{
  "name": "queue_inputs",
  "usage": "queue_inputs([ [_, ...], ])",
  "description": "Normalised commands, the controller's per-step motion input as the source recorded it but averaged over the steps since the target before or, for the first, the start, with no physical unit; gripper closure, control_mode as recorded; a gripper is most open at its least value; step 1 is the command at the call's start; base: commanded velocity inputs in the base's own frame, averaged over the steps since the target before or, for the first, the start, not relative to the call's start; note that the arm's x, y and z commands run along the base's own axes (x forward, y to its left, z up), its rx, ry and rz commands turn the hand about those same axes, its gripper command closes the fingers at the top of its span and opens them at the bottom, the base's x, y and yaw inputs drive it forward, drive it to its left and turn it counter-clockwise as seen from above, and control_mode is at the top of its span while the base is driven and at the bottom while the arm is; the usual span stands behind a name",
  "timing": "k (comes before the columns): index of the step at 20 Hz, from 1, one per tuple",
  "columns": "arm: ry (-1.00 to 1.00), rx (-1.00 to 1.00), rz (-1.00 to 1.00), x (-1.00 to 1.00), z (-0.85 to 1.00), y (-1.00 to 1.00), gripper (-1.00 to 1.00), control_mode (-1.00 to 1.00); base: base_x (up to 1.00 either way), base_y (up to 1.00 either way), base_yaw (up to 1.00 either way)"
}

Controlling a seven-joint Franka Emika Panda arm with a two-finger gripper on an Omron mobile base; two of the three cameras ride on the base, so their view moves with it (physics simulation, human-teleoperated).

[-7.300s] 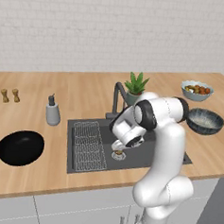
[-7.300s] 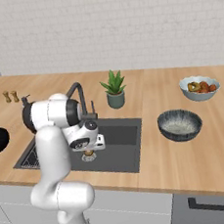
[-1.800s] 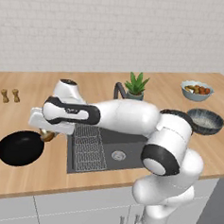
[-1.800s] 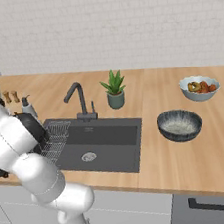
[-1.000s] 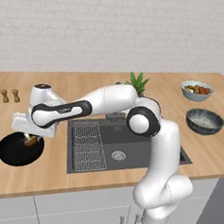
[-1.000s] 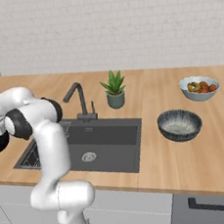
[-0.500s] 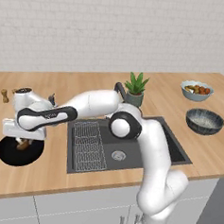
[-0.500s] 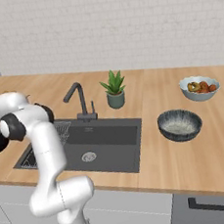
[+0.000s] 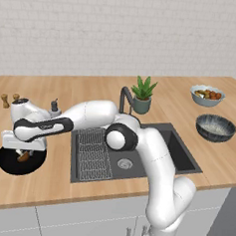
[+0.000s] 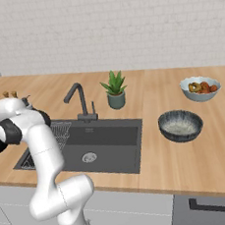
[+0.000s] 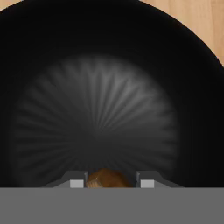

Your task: Pick the mushroom from the sink and place it in the bowl. Then pick the bowl and place it in the microwave. Then close the microwave door and press the start button.

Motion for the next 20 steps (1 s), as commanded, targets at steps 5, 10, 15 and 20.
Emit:
queue_inputs([
  [5,0.0,0.0,0.0,0.27,-0.35,0.0,1.0,-1.0,0.0,0.0,0.0],
  [10,0.0,0.0,0.0,0.35,-0.32,0.0,-1.0,-1.0,0.0,0.0,0.0],
  [15,0.0,0.0,0.0,0.18,-0.11,0.0,-1.0,-1.0,0.0,0.0,0.0],
  [20,0.0,0.0,0.0,0.0,-0.03,-0.01,-1.0,-1.0,0.0,0.0,0.0],
])
